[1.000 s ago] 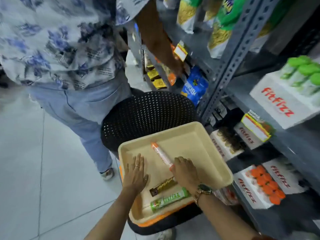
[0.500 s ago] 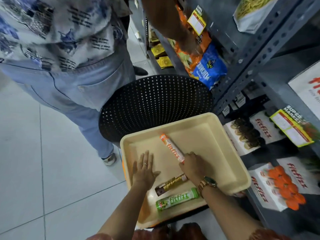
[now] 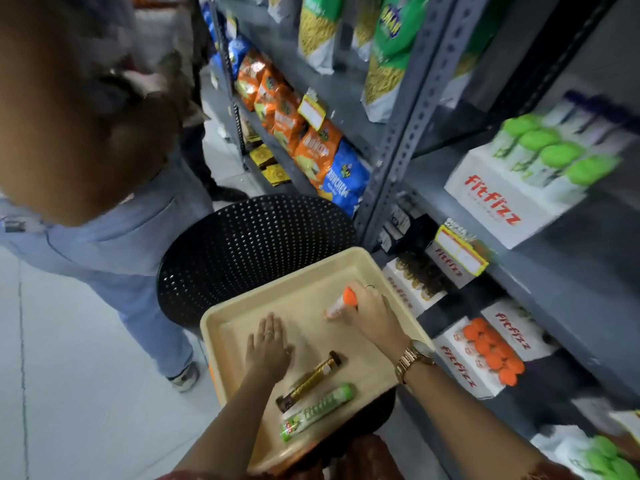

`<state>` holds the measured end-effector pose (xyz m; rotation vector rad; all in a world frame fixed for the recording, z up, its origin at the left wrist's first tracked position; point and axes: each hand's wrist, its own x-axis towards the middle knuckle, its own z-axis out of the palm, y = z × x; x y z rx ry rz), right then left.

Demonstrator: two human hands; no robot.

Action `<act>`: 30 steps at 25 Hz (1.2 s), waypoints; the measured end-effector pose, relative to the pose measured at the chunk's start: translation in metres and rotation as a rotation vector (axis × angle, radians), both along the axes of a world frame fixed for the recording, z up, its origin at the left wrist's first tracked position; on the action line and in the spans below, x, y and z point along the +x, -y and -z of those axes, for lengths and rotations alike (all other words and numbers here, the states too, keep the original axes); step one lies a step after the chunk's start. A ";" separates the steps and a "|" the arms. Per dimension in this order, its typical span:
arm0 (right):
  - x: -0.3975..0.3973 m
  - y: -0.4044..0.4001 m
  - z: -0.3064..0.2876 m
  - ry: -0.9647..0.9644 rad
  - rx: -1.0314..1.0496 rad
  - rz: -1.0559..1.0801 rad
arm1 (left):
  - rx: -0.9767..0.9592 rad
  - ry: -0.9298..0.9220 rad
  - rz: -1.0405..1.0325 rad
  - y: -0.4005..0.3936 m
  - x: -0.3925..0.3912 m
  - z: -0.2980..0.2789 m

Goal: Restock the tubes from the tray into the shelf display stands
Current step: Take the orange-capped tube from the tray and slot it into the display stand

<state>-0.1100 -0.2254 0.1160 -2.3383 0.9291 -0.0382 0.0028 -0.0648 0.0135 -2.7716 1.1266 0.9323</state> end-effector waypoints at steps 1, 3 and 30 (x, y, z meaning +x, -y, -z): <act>-0.012 0.009 -0.016 -0.010 0.013 -0.006 | -0.048 0.038 0.027 0.012 -0.003 -0.013; -0.040 0.026 -0.047 -0.043 -0.033 -0.018 | -0.138 0.116 0.064 0.038 -0.011 -0.039; -0.385 0.130 -0.283 -0.208 -0.423 0.372 | -0.410 0.082 0.806 0.285 -0.316 -0.169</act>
